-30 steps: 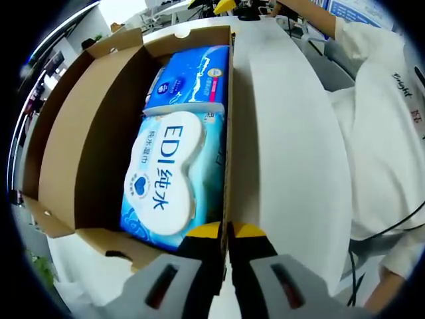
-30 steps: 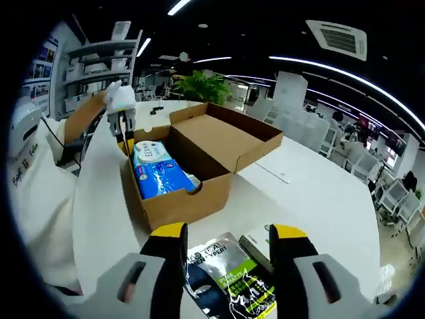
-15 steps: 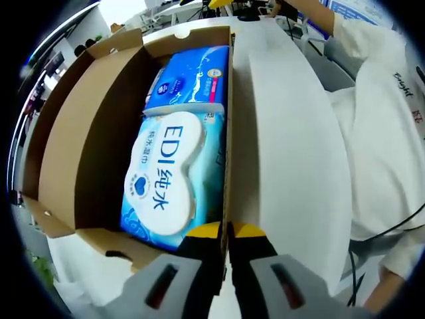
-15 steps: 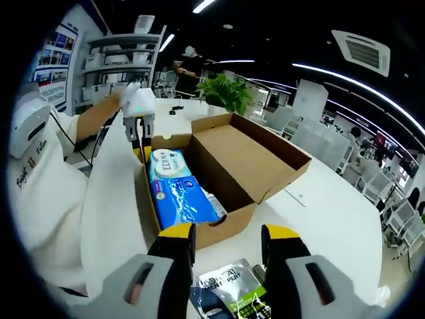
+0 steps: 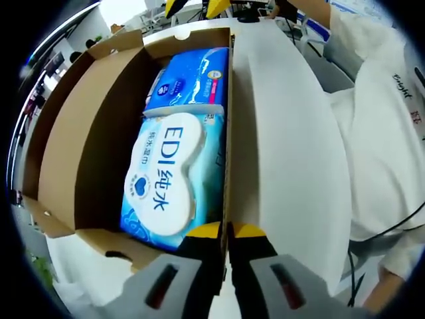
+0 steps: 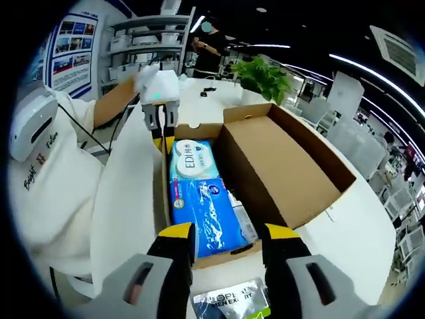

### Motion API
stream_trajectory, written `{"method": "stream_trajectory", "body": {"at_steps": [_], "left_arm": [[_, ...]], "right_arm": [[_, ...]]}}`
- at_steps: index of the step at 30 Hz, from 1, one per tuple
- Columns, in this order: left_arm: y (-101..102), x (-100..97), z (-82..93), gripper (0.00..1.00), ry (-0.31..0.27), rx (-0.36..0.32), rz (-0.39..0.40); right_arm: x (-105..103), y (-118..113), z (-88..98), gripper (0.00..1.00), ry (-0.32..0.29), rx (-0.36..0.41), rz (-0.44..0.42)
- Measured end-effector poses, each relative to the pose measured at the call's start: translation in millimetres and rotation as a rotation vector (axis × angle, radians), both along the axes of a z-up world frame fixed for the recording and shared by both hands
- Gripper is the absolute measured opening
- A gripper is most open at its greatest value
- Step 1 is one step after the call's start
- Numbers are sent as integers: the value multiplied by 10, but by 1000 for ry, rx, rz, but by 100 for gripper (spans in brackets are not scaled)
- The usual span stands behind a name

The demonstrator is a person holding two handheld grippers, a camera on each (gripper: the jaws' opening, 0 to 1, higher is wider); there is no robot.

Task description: Operate the shoe box by opening the lid, removing the specified soft item, and placing it in the target area until the item is outside and the box remains undamaged.

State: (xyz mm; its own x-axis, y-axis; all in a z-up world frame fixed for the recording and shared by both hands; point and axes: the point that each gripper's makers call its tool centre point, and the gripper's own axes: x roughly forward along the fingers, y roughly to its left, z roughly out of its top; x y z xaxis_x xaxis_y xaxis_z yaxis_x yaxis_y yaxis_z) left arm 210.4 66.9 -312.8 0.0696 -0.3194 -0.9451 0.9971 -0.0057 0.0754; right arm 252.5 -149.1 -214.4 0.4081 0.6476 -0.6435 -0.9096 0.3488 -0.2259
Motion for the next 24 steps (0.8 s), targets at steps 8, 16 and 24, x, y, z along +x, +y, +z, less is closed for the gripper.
{"method": "stream_trajectory", "body": {"at_steps": [8, 16, 24], "left_arm": [[-1, -2, -3, 3, -4, 1, 1], [-3, -9, -6, 3, 0, 1, 0], [-3, -8, -14, 3, 3, 6, 2]], "right_arm": [[85, 284, -129, 49, 58, -115, 92], [-10, 444, -291, 53, 95, -176, 177], [-59, 552, -337, 54, 140, -264, 268]]}}
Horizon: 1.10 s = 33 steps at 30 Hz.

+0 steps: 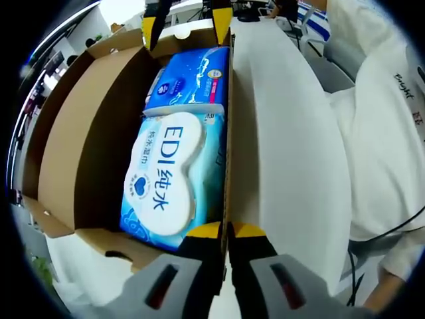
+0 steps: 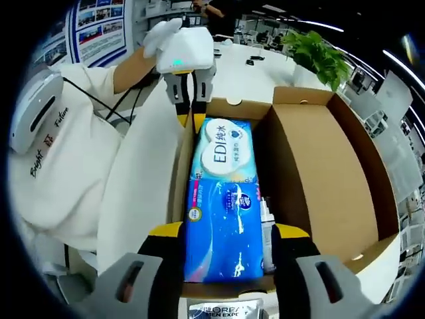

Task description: Operate the shoe box by opening the lid, removing the specified soft item, and placing it in the target area until the item is outside and the box remains undamaged.

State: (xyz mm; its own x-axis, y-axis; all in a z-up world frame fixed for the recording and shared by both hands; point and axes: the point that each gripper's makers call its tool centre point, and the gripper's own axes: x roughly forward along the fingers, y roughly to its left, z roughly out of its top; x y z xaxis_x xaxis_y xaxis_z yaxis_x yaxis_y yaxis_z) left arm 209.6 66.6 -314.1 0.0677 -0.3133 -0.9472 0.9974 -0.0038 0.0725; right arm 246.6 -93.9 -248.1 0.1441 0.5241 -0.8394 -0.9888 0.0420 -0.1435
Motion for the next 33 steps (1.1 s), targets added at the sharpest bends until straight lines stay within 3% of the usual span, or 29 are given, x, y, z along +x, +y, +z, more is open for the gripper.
{"method": "stream_trajectory", "body": {"at_steps": [6, 13, 19, 25, 33], "left_arm": [[-2, -2, -1, 3, -3, -3, -2], [-12, -11, -7, 3, -3, -3, -2], [-24, -13, -10, 3, -4, -9, -3], [-27, -14, -14, 3, -5, -9, -1], [-25, -13, -20, 3, -6, -6, 1]], "right_arm": [[-29, 123, -113, 53, 22, -36, 35], [36, 126, -186, 51, 36, -93, 28], [-56, 78, -304, 50, 60, -146, 68], [21, 53, -374, 57, 84, -159, 32], [19, 40, -463, 60, 112, -202, 15]]}}
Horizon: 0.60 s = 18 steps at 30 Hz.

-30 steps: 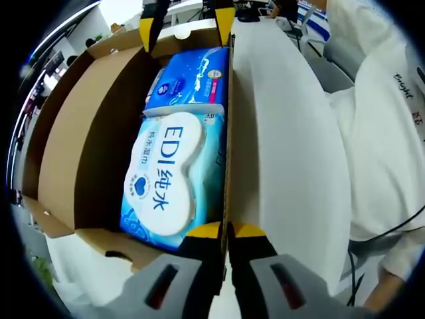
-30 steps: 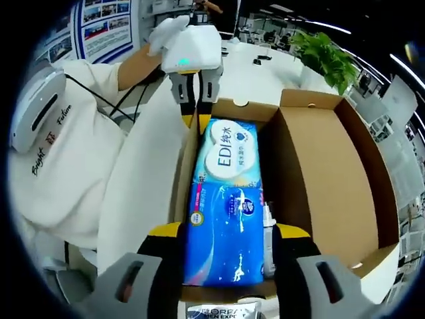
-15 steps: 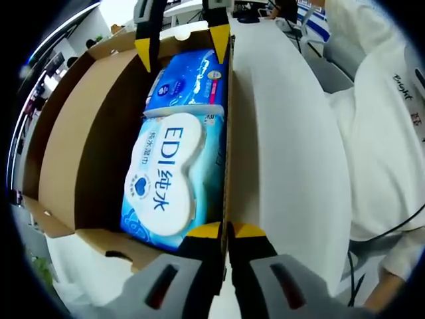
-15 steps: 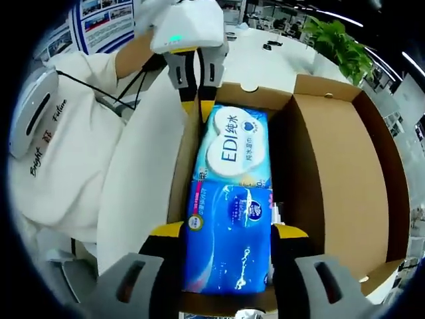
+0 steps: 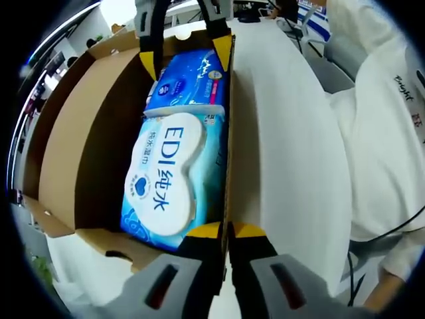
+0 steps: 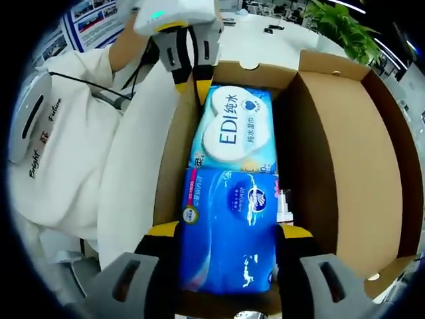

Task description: Operate the shoe box by opening the lid, removing the specified soft item, and placing it in the target area until the item is outside and the box remains undamaged.

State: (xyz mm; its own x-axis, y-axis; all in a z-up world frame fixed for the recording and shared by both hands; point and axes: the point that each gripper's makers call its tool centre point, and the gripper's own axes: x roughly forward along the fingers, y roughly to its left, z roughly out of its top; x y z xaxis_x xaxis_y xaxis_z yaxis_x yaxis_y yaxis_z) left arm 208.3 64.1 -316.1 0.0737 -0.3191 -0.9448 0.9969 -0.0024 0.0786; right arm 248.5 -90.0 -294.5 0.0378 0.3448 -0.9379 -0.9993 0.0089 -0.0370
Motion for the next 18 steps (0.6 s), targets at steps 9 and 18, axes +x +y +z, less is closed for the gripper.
{"method": "stream_trajectory", "body": {"at_steps": [9, 18], "left_arm": [[4, 2, -2, 3, -2, 0, 0], [7, 14, -1, 3, -2, 0, 2]], "right_arm": [[63, 4, -137, 64, 9, -75, -62], [183, -4, -150, 64, 14, -149, -51]]}}
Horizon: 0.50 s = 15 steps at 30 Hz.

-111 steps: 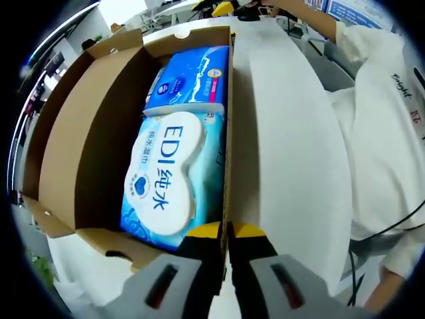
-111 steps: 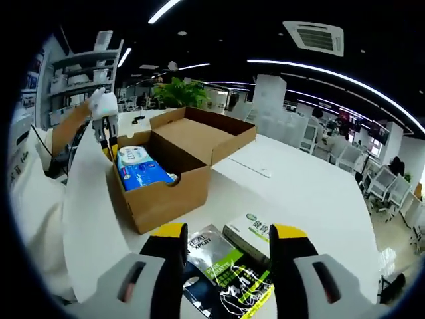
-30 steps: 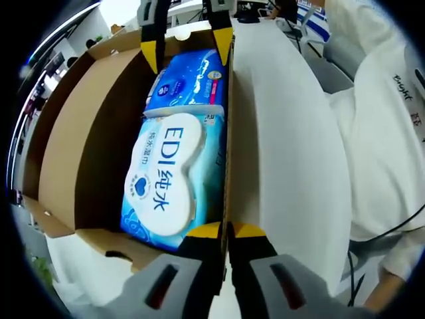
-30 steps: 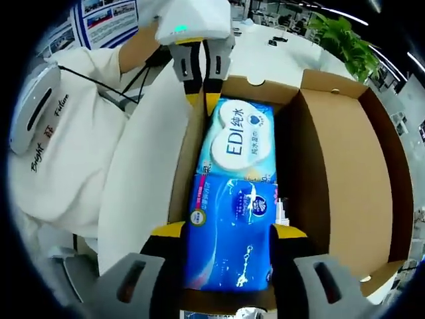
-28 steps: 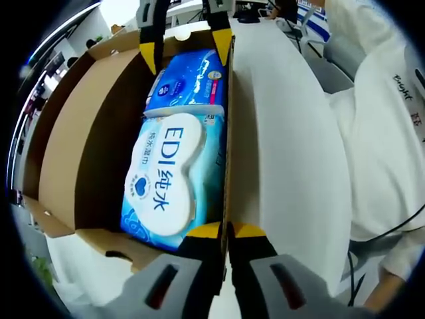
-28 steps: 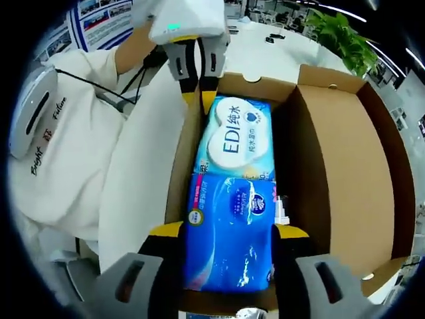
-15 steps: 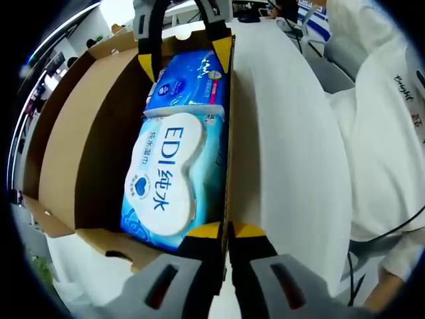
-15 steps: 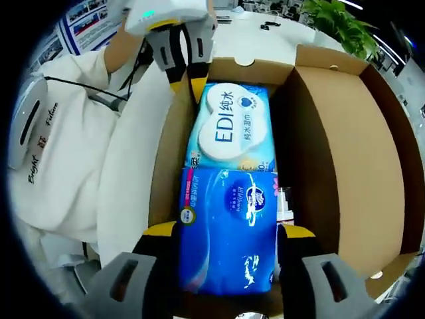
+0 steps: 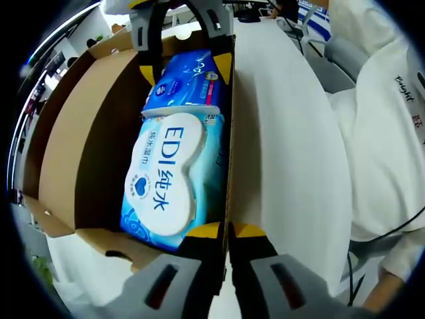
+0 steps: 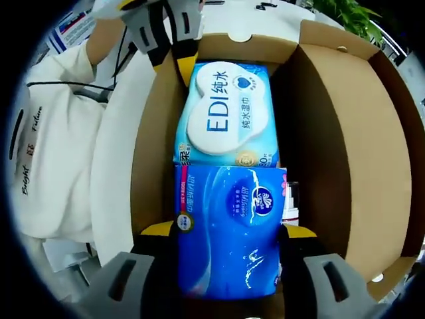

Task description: Operate the shoe box by opening the lid, removing the specified soft item, and placing it in the target area until the item is outside and the box remains undamaged.

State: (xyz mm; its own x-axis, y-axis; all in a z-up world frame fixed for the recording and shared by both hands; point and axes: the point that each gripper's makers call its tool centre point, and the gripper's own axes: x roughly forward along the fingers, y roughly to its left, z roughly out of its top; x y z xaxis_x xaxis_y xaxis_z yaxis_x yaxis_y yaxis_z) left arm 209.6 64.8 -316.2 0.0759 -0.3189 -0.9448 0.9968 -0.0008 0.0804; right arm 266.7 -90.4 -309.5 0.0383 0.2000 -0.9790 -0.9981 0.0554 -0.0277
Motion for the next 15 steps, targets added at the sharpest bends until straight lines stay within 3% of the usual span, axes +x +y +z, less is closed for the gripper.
{"method": "stream_trajectory", "body": {"at_steps": [6, 9, 15], "left_arm": [[4, -2, -1, 3, -2, 2, -1], [5, -6, -2, 3, -2, 3, -1], [3, -11, -5, 3, -3, 0, -1]], "right_arm": [[-224, 0, -123, 68, 1, -88, 50], [-202, -3, -164, 70, 18, -129, 59], [-197, -39, -212, 71, 47, -114, 44]]}}
